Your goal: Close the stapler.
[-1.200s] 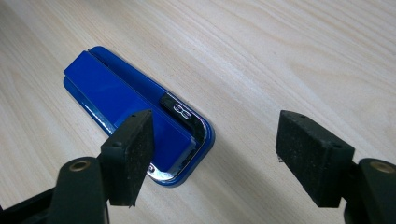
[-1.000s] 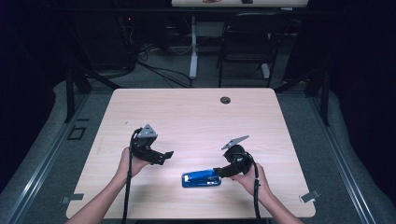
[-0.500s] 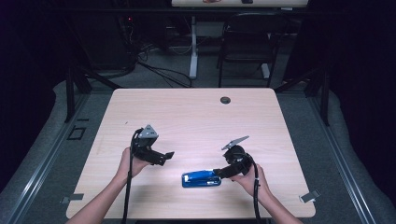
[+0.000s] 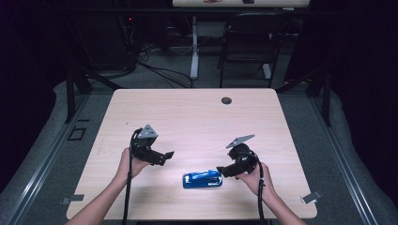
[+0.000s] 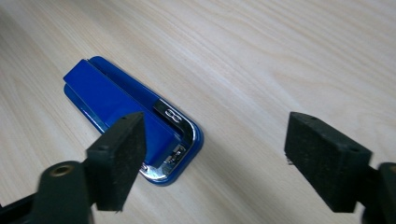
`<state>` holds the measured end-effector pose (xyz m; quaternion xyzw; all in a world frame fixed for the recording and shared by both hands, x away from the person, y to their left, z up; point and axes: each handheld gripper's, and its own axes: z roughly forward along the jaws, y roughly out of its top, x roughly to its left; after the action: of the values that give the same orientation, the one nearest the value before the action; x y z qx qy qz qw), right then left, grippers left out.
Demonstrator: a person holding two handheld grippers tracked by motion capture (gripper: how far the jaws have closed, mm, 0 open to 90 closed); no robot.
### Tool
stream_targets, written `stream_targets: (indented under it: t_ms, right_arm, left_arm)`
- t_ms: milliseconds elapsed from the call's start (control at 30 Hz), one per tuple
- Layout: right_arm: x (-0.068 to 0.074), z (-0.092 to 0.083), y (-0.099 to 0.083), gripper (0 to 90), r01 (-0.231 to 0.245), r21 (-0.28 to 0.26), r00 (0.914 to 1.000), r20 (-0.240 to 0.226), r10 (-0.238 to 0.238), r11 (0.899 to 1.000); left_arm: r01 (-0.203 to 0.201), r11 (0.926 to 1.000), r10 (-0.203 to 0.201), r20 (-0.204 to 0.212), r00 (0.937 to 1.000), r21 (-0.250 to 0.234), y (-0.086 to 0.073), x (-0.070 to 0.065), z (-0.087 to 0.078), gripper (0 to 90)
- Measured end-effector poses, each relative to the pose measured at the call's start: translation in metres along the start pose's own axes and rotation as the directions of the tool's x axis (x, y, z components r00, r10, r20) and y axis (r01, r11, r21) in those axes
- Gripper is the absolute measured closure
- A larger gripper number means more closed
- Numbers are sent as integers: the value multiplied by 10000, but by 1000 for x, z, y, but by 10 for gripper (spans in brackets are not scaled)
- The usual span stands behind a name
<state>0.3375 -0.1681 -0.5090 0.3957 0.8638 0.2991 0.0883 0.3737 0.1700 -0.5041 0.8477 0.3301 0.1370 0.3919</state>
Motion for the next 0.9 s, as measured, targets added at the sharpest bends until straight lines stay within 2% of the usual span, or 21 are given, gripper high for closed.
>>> stream_targets:
  t_ms: [200, 300, 367, 433, 467, 533, 567, 667, 700, 800, 900]
  right_arm:
    - [-5, -23, 1, 144, 134, -591, 9992, 384, -112, 9982]
    - [-9, -32, 1, 136, 137, -823, 9983, 574, -90, 9965]
    - [-11, -36, 0, 129, 148, -874, 9974, 715, -85, 9961]
    - [-16, -42, -4, 125, 77, -919, 9960, 892, 5, 9957]
    - [-16, -42, -4, 125, 77, -919, 9960, 892, 5, 9957]
    - [-24, -49, -12, 117, -146, -975, 9932, 1136, 257, 9951]
    - [-28, -52, -17, 116, -324, -1047, 9916, 1209, 451, 9940]
    - [-33, -56, -23, 113, -487, -1067, 9890, 1340, 629, 9931]
    - [-39, -61, -30, 112, -659, -1133, 9857, 1472, 823, 9914]
    - [-43, -65, -36, 112, -720, -1092, 9825, 1632, 893, 9914]
    - [-52, -71, -49, 111, -957, -1066, 9742, 1940, 1151, 9897]
  left_arm:
    - [277, 9996, -277, -231, 9994, -20, 1, -6, -10, 6]
    - [544, 9985, -546, -385, 9978, -69, -4, -5, -21, 3]
    - [585, 9983, -584, -377, 9976, 4, -5, -4, -24, 2]
    - [720, 9973, -710, -647, 9954, 122, -13, -2, -32, 1]
    - [720, 9973, -710, -647, 9954, 122, -13, -2, -32, 1]
    - [989, 9949, -973, -752, 9924, 174, -22, 1, -39, 1]
    - [1000, 9947, -979, -793, 9920, 226, -23, 1, -41, 1]
    - [1130, 9932, -1102, -860, 9902, 289, -29, 4, -47, 1]
    - [1272, 9916, -1244, -926, 9879, 253, -34, 5, -51, 1]
    - [1370, 9903, -1338, -1037, 9856, 244, -39, 7, -56, 0]
    - [1559, 9874, -1520, -1108, 9822, 279, -46, 10, -59, 0]
